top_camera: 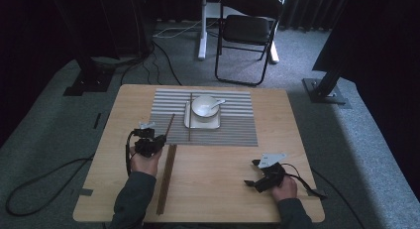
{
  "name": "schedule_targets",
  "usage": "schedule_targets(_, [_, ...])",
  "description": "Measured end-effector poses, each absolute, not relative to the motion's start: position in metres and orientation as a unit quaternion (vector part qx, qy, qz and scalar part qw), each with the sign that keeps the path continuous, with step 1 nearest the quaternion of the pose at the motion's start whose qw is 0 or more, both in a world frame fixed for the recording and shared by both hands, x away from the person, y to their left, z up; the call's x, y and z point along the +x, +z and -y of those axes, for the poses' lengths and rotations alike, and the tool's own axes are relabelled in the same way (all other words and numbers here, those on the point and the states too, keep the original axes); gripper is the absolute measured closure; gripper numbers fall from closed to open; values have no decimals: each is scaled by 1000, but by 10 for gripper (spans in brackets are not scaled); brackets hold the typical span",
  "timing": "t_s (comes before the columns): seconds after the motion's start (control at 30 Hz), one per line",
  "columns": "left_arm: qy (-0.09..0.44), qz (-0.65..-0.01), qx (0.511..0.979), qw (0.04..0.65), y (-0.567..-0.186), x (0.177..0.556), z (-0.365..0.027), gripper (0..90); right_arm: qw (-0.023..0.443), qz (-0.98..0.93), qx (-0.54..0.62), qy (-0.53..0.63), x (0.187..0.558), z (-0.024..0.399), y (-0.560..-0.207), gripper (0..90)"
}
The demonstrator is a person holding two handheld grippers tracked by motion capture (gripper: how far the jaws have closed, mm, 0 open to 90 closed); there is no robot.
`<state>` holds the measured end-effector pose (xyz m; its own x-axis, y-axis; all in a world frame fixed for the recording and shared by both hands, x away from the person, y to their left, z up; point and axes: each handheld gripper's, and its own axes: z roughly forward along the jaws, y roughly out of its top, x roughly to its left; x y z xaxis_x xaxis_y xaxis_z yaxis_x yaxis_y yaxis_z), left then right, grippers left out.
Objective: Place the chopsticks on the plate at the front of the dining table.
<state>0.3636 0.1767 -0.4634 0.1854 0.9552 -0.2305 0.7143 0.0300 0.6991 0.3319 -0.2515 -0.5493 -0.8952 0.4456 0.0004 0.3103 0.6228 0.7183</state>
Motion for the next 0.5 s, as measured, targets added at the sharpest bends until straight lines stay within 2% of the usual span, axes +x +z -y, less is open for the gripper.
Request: schedule_targets(0.5, [162, -618, 674, 371, -463, 372, -173, 841, 89, -896, 211, 380, 332, 252, -549, 111])
